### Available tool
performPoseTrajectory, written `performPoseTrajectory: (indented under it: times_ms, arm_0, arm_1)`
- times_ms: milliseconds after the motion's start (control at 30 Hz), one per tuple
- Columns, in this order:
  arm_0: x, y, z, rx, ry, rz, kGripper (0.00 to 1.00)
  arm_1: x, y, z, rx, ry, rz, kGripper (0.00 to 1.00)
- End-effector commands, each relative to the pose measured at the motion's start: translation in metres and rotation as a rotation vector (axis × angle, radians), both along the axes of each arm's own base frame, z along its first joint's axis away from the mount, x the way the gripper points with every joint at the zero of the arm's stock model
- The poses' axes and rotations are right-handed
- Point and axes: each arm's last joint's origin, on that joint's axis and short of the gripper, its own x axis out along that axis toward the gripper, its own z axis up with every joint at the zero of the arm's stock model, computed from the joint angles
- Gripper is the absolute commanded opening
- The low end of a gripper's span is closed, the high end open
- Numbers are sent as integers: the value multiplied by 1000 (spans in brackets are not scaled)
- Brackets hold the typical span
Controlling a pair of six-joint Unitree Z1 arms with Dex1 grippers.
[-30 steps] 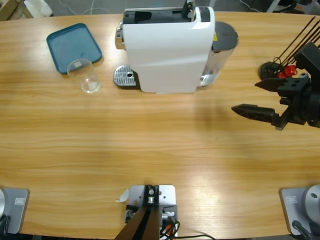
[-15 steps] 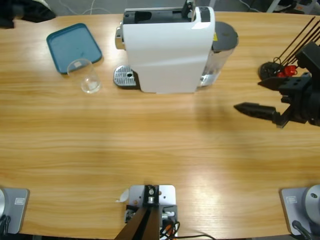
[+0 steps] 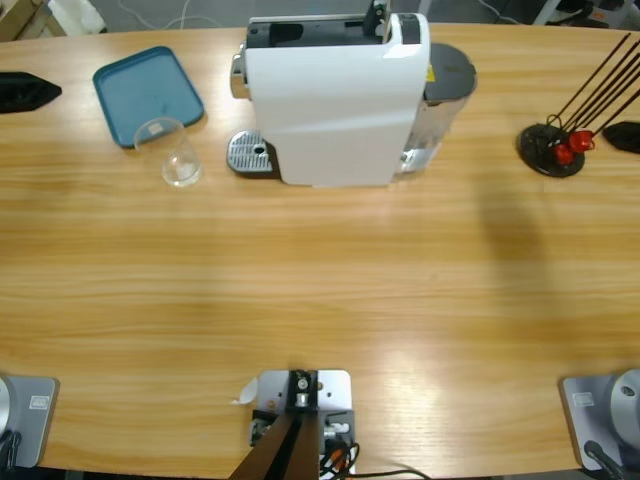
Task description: Pour coffee
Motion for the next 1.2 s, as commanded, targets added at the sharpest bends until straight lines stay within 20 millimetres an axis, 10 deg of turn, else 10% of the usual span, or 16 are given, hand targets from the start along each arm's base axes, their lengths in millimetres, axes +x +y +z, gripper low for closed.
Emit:
performPoseTrajectory:
  times_ms: [33,400,1200]
  arm_0:
    - [-23,17,-12,-2,-58,-44,738]
    - [-15,18,-18,22,-8,-12,752]
    - [-3,17,-16,33,3,19,752]
  arm_1:
    - [14,-8,1,14,23,-29,780]
    - [83,0,-46,-3,186,-75,766]
    - [112,-14,-75,21,264,-160,757]
